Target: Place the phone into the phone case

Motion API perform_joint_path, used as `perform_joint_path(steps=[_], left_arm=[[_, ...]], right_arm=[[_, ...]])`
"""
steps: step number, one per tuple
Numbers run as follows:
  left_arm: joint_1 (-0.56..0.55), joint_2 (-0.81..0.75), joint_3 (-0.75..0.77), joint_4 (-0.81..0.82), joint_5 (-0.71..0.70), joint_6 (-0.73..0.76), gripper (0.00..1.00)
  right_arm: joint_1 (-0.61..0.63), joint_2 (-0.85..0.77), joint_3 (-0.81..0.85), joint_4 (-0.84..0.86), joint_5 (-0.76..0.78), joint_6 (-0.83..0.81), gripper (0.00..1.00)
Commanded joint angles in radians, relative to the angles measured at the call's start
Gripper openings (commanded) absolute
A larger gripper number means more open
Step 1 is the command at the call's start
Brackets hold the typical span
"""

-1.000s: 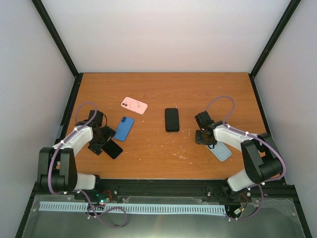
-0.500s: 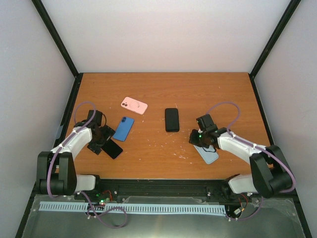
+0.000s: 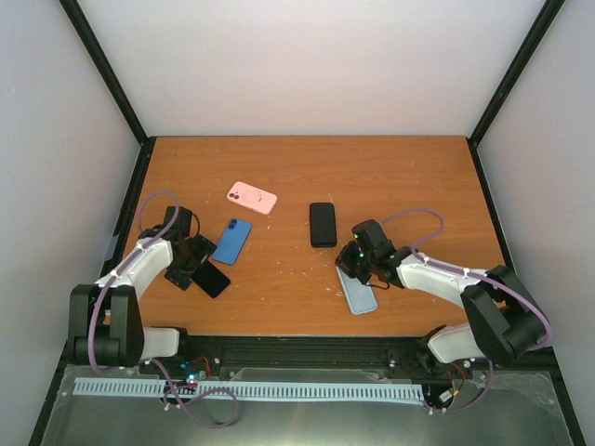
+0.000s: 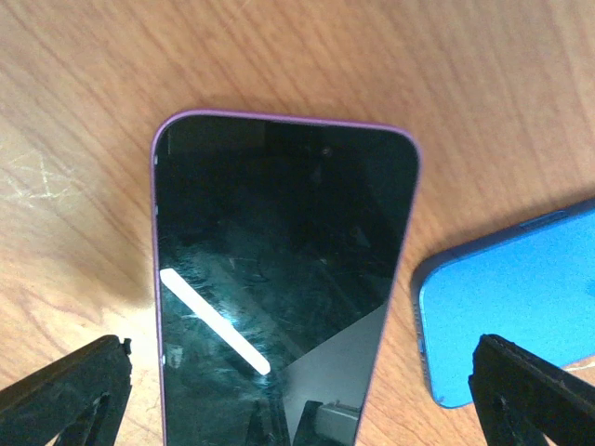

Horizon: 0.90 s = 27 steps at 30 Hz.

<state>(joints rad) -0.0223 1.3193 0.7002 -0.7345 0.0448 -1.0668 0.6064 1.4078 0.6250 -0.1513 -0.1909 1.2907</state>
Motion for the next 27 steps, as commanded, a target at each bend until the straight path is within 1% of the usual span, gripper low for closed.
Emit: perform_joint_path(steps=[1, 2, 3, 6, 8, 10, 13, 18, 22, 27], left_arm=[[0.009, 0.062, 0.042, -0.080, -0.021, -0.041, 0.99], [0.009, 0.072, 0.044, -0.076, -0.013, -0.033, 0.98], [0.009, 0.077, 0.039, -0.065, -0.003, -0.025, 0.97], [0.009, 0.088, 0.032, -0.044, 0.003, -0.012, 0.94], [0.009, 0.094, 0.039, -0.044, -0.012, -0.009, 0.93], [0.009, 0.099, 0.047, -0.046, -0.029, -0.001, 0.93], [0.008, 0.113, 0.063, -0.048, -0.049, 0.014, 0.94], [0.009, 0.148, 0.075, -0.040, -0.059, 0.045, 0.94], [0.009, 0.161, 0.088, -0.035, -0.073, 0.068, 0.95], [0.006, 0.192, 0.103, -0.021, -0.078, 0.098, 0.93]], right_arm=[[0.009, 0.038, 0.074, -0.041, 0.024, 0.074, 0.04], [0.009, 0.039, 0.073, -0.040, 0.020, 0.069, 0.07], [0.009, 0.036, 0.068, -0.033, 0.018, 0.059, 0.14], [0.009, 0.010, 0.043, -0.007, 0.022, 0.028, 0.40], [0.009, -0.020, 0.041, -0.020, 0.037, 0.000, 0.52], [0.009, -0.051, 0.044, -0.042, 0.058, -0.033, 0.61], [0.008, -0.099, 0.040, -0.062, 0.087, -0.064, 0.67], [0.011, -0.154, 0.035, -0.038, 0.087, -0.132, 0.78], [0.013, -0.167, 0.027, -0.020, 0.075, -0.173, 0.80], [0.015, -0.177, 0.002, 0.015, 0.064, -0.181, 0.80]])
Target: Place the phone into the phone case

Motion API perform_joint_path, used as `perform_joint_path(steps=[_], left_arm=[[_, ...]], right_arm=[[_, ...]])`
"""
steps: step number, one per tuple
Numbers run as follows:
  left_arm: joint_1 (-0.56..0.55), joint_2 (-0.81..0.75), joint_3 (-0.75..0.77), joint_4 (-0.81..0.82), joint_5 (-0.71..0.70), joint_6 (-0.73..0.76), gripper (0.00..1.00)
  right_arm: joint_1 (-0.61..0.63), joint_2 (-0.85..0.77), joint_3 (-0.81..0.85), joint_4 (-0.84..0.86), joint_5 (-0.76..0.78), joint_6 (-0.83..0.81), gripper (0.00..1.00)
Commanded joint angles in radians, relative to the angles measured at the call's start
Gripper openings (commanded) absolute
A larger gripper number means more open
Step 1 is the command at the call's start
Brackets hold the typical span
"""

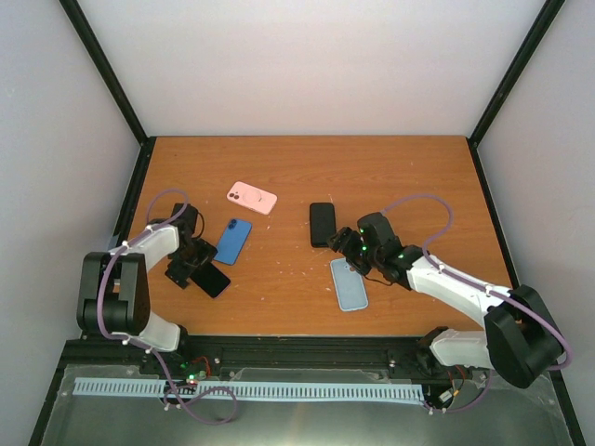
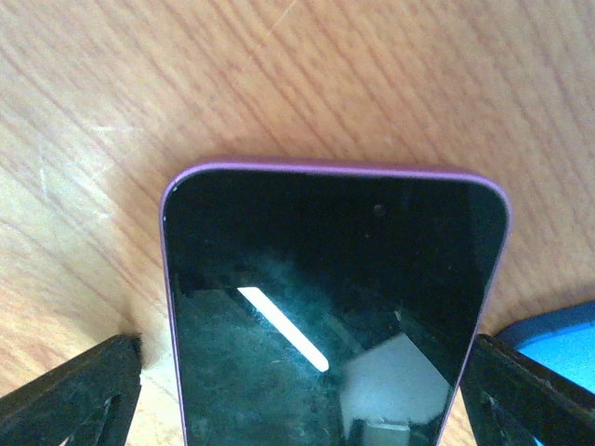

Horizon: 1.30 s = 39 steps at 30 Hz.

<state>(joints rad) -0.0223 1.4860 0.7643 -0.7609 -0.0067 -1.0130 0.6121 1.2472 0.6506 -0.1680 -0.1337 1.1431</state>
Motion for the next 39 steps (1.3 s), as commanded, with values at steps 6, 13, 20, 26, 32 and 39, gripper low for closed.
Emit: perform_joint_path(steps=[6, 13, 20, 26, 32, 39], left_arm=[[0.002, 0.063, 0.023, 0.003, -0.024, 0.023, 0.90], [-0.037, 0.057, -0.002, 0.029, 0.004, 0.001, 0.84], [-0.114, 0.034, -0.034, 0.034, 0.052, -0.042, 0.77], [-0.202, 0.005, -0.069, 0.059, 0.117, -0.101, 0.77], [-0.303, 0.011, -0.055, 0.066, 0.155, -0.167, 0.77], [-0.370, 0.048, -0.018, 0.058, 0.146, -0.200, 0.78]], right_arm=[[0.011, -0.041, -0.024, 0.018, 0.018, -0.059, 0.80], [0.012, -0.067, -0.017, -0.006, 0.019, -0.182, 0.80], [0.014, -0.104, -0.042, -0.004, -0.011, -0.234, 0.80], [0.025, -0.154, -0.066, -0.017, -0.012, -0.238, 0.80], [0.032, -0.205, -0.089, -0.042, 0.012, -0.238, 0.80], [0.057, -0.213, -0.124, 0.000, 0.001, -0.231, 0.80]])
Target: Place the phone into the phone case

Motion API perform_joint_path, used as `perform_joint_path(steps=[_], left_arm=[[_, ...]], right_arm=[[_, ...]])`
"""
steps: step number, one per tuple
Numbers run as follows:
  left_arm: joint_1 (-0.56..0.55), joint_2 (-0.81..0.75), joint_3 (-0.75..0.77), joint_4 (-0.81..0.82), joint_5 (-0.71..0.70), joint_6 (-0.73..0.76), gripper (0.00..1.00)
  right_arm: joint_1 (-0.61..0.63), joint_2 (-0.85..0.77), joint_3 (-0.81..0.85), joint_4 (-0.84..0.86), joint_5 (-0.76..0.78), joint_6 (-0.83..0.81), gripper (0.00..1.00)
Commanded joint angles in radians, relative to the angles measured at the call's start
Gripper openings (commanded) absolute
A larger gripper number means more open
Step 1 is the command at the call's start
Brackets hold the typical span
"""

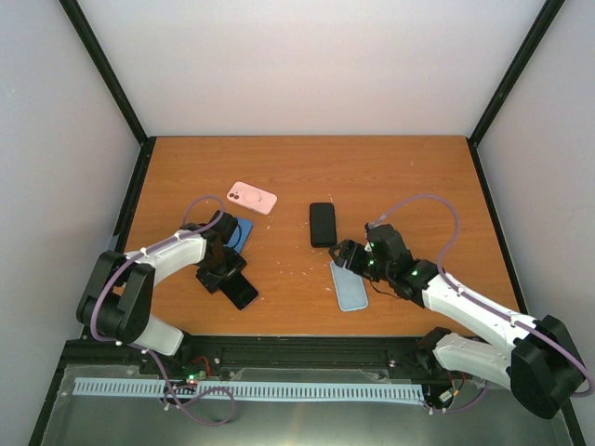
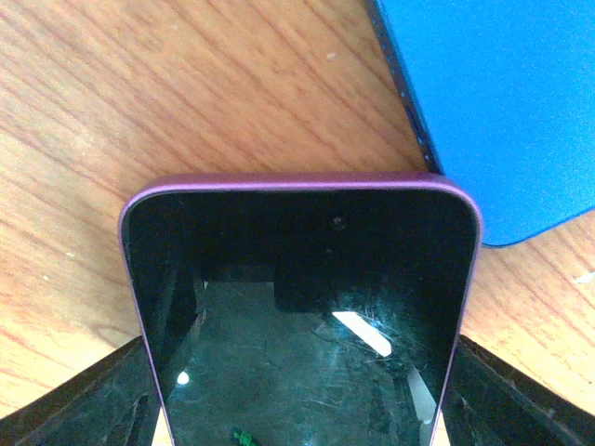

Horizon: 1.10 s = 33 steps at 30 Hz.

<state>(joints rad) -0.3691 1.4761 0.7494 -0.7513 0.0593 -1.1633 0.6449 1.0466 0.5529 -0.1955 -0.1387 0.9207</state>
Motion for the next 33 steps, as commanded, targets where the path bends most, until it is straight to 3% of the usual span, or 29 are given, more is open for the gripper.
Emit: perform_joint_path(steps=[1, 8, 23, 33], left_arm=[[-0.024, 0.067, -0.003, 0.046, 0.080, -0.050, 0.79], [-0.027, 0.089, -0.029, 0.076, 0.092, -0.058, 0.86], [-0.063, 0.177, -0.017, 0.067, 0.091, -0.079, 0.85], [-0.166, 0.213, 0.036, 0.081, 0.134, -0.139, 0.75]], right_arm=[[0.026, -0.010, -0.029, 0.039, -0.001, -0.007, 0.80], [0.038, -0.008, -0.021, 0.043, -0.001, -0.023, 0.80], [0.067, 0.028, -0.007, 0.059, 0.020, -0.029, 0.80], [0.083, -0.005, -0.041, 0.079, 0.017, -0.049, 0.80]])
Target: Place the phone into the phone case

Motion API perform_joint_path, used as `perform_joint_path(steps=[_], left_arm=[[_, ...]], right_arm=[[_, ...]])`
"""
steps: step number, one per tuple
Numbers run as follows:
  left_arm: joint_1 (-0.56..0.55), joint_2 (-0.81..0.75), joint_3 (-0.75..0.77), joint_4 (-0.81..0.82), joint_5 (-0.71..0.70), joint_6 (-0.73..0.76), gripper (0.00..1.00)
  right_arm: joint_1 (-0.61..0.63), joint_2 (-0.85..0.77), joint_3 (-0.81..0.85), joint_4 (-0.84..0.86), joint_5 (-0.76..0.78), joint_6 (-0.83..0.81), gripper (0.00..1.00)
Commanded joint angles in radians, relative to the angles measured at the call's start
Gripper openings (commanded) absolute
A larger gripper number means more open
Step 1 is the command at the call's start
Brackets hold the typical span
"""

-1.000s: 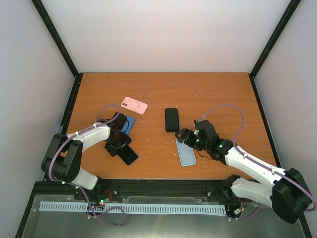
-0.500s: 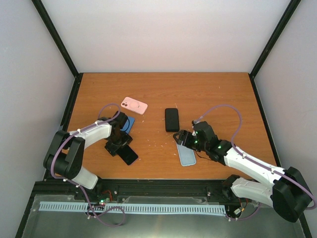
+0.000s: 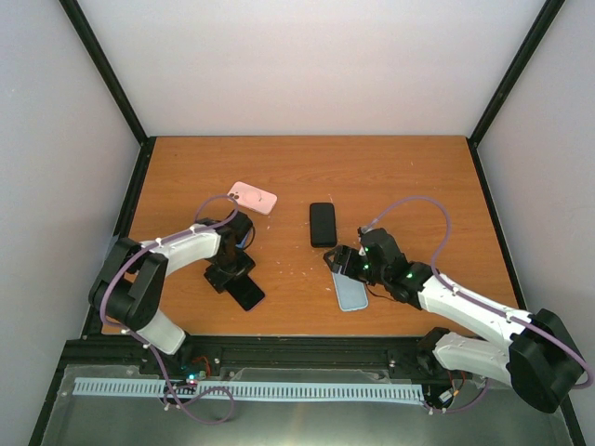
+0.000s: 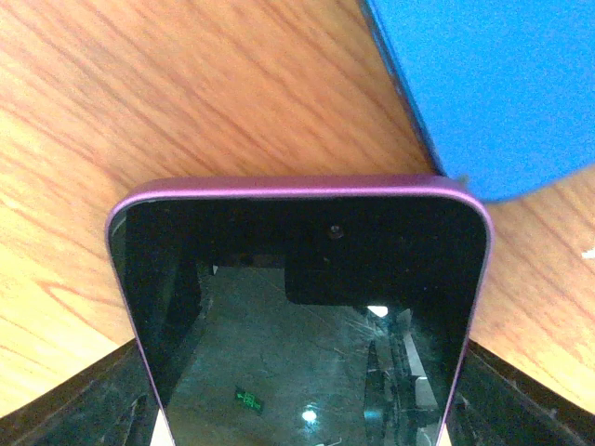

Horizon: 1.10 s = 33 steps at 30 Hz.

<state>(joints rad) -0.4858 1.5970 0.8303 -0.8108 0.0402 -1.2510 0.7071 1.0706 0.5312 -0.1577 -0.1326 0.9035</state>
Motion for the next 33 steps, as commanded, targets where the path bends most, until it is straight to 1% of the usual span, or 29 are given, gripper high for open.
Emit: perform_joint_path(steps=[1, 3, 7, 14, 16, 20, 22, 29, 33], left_arm=[[-0.054, 0.087, -0.039, 0.148, 0.160, -0.053, 0.74], [-0.061, 0.073, -0.033, 0.176, 0.184, -0.045, 0.70], [-0.085, 0.045, -0.008, 0.192, 0.178, -0.039, 0.70], [-0.136, 0.053, 0.047, 0.229, 0.213, -0.031, 0.67], [-0.144, 0.056, 0.058, 0.232, 0.222, -0.026, 0.66], [-0.153, 0.037, 0.058, 0.248, 0.240, -0.021, 0.66], [-0.159, 0.023, 0.052, 0.260, 0.239, -0.023, 0.65], [-0.168, 0.020, 0.050, 0.270, 0.253, -0.018, 0.65], [-0.170, 0.014, 0.042, 0.278, 0.257, -0.018, 0.65]], right_arm=[[0.026, -0.036, -0.028, 0.048, 0.004, -0.041, 0.79], [0.034, -0.049, -0.050, 0.073, -0.025, -0.061, 0.79], [0.073, -0.059, -0.099, 0.134, -0.060, -0.078, 0.77], [0.143, 0.016, -0.138, 0.225, -0.101, -0.093, 0.73], [0.167, 0.054, -0.136, 0.249, -0.111, -0.098, 0.70], [0.198, 0.140, -0.137, 0.326, -0.138, -0.090, 0.60], [0.206, 0.193, -0.131, 0.366, -0.165, -0.080, 0.56], [0.224, 0.343, -0.083, 0.457, -0.171, -0.050, 0.51], [0.226, 0.414, -0.059, 0.503, -0.194, -0.027, 0.45]])
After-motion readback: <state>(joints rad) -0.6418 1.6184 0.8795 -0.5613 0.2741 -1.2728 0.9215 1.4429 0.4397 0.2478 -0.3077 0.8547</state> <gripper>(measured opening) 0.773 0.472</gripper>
